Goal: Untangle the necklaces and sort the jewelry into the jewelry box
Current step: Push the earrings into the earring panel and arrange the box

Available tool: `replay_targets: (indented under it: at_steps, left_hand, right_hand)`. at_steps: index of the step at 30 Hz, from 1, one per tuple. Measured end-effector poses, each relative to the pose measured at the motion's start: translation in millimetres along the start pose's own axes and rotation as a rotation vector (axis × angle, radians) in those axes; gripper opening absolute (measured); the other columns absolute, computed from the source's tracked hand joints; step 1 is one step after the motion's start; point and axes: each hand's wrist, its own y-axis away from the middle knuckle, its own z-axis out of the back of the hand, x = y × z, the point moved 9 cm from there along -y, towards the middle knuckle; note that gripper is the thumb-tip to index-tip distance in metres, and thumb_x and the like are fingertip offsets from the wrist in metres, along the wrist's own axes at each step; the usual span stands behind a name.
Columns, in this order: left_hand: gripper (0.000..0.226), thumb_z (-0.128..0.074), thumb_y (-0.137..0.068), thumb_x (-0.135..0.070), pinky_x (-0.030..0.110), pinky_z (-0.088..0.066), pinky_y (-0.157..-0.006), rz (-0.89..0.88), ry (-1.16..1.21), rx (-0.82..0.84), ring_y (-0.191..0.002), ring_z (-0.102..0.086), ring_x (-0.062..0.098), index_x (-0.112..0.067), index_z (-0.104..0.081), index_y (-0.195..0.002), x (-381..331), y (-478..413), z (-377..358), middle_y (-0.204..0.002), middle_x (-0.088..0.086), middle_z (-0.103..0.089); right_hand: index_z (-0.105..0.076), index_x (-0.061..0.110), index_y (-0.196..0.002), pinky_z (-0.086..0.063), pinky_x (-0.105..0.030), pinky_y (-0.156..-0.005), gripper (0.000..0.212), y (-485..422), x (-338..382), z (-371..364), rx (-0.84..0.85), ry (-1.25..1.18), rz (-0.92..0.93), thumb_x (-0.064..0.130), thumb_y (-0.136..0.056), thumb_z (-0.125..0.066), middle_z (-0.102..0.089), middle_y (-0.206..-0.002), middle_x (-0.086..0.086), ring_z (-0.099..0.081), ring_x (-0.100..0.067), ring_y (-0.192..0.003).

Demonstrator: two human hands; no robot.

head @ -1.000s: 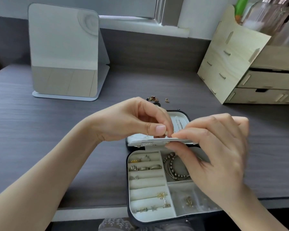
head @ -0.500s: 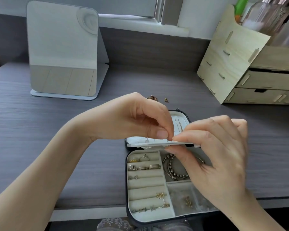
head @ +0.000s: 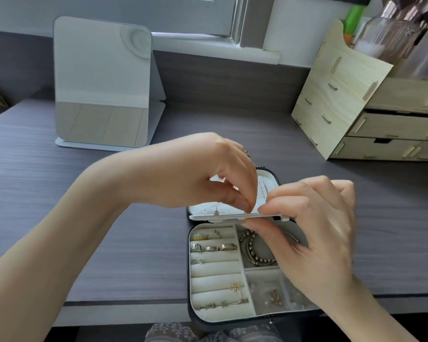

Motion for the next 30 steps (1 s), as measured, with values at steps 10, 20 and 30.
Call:
replay_targets:
  at_steps: [10, 20, 30]
  left_hand:
    - [0.004, -0.067, -0.083, -0.035, 0.012, -0.039, -0.069, -0.025, -0.069, 0.100, -0.079, -0.053, 0.002, -0.031, -0.066, -0.082, -12.3, 0.0, -4.0, -0.082, -0.017, -0.058]
    - [0.019, -0.061, -0.089, -0.020, 0.014, -0.040, -0.068, -0.008, -0.080, 0.126, -0.075, -0.050, 0.005, -0.034, -0.057, -0.077, -18.8, 4.1, -6.2, -0.078, -0.012, -0.056]
    - [0.029, -0.052, -0.085, -0.054, 0.031, -0.046, -0.077, -0.058, 0.093, 0.088, -0.087, -0.056, 0.018, -0.034, -0.063, -0.104, -12.0, 18.2, 3.3, -0.091, -0.012, -0.061]
  right_hand:
    - [-0.051, 0.023, -0.086, -0.027, -0.032, -0.072, 0.018, 2.5, 6.4, 3.4, -0.037, 0.010, 0.042, 0.034, -0.084, -0.065, -0.067, -0.078, 0.007, -0.054, -0.013, -0.077]
    - [-0.051, 0.023, -0.086, -0.027, -0.031, -0.073, 0.018, 3.3, 6.6, 5.2, -0.042, 0.005, 0.036, 0.035, -0.085, -0.065, -0.067, -0.079, 0.008, -0.054, -0.012, -0.079]
    - [-0.051, 0.024, -0.089, -0.029, -0.030, -0.074, 0.019, -0.2, 2.0, 2.4, -0.008, 0.052, 0.000, 0.037, -0.086, -0.065, -0.066, -0.082, 0.009, -0.054, -0.012, -0.082]
